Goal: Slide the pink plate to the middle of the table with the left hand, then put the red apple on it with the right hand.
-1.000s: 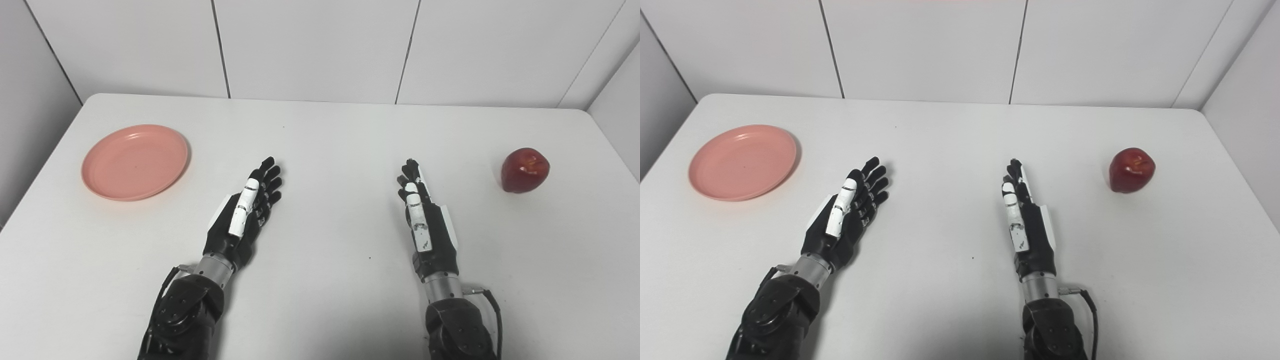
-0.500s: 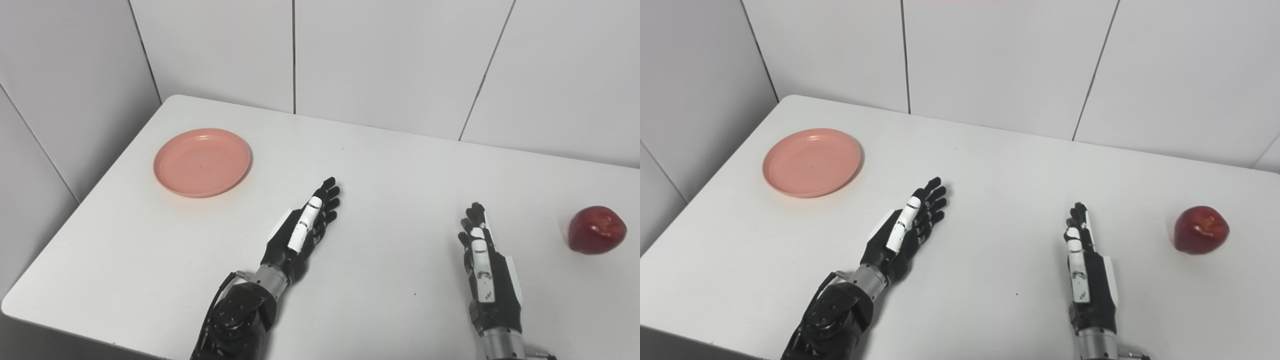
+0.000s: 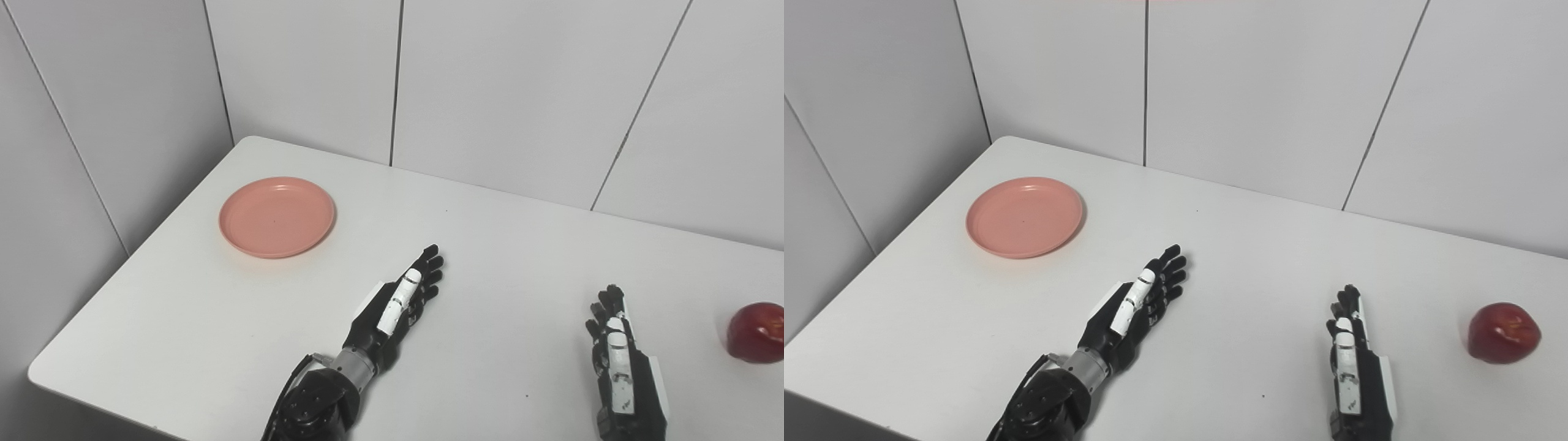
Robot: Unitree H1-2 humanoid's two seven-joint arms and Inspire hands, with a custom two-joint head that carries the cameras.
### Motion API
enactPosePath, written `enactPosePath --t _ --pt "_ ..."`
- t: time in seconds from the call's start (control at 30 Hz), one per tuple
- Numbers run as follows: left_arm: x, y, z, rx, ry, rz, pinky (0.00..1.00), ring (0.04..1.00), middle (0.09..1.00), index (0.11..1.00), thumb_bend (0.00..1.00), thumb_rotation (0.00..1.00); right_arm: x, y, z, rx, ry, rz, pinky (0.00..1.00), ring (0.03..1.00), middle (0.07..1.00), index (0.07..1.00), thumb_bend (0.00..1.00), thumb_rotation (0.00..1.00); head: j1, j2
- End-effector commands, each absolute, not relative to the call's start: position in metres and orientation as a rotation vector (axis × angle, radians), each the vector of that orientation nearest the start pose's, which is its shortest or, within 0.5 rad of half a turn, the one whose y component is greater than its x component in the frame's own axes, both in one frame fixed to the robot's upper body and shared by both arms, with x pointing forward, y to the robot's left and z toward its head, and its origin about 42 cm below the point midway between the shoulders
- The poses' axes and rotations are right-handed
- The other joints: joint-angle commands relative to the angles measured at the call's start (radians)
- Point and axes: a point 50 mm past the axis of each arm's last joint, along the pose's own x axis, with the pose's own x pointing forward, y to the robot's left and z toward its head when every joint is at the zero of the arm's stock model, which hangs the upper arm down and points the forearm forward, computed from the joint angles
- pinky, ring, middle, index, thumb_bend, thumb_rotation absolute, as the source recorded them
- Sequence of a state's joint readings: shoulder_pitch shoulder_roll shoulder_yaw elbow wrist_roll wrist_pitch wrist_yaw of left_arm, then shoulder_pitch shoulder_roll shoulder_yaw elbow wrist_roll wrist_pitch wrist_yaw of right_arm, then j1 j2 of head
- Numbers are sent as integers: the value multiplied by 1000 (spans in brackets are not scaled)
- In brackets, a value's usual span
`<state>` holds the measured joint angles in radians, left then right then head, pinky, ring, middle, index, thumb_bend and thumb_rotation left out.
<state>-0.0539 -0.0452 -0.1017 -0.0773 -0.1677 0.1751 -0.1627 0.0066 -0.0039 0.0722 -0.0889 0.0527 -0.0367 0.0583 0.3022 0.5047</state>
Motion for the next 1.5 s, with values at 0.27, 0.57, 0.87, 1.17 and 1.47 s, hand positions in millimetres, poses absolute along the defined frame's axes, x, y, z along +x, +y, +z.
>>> enactPosePath --t 0.27,0.57,0.87,1.17,1.47 --pt "309 149 142 -177 -28 -368 1000 999 1000 999 433 1000 282 -188 128 61 -176 136 1000 1000 1000 1000 120 1000 13 -1" --pt "318 157 162 -140 -70 -399 1000 991 1000 991 450 1000 283 -188 127 54 -177 129 1000 1000 1000 1000 111 1000 36 -14" --pt "326 168 187 -100 -103 -398 1000 967 984 968 432 1000 284 -188 128 47 -169 126 1000 1000 1000 1000 90 1000 48 -23" --pt "330 181 210 -71 -181 -382 973 942 953 937 430 1000 286 -189 127 55 -157 125 1000 1000 1000 1000 67 1000 55 -37" --pt "339 200 236 -64 -240 -342 965 934 956 933 442 1000 287 -188 125 53 -156 120 1000 1000 1000 1000 56 1000 58 -48"
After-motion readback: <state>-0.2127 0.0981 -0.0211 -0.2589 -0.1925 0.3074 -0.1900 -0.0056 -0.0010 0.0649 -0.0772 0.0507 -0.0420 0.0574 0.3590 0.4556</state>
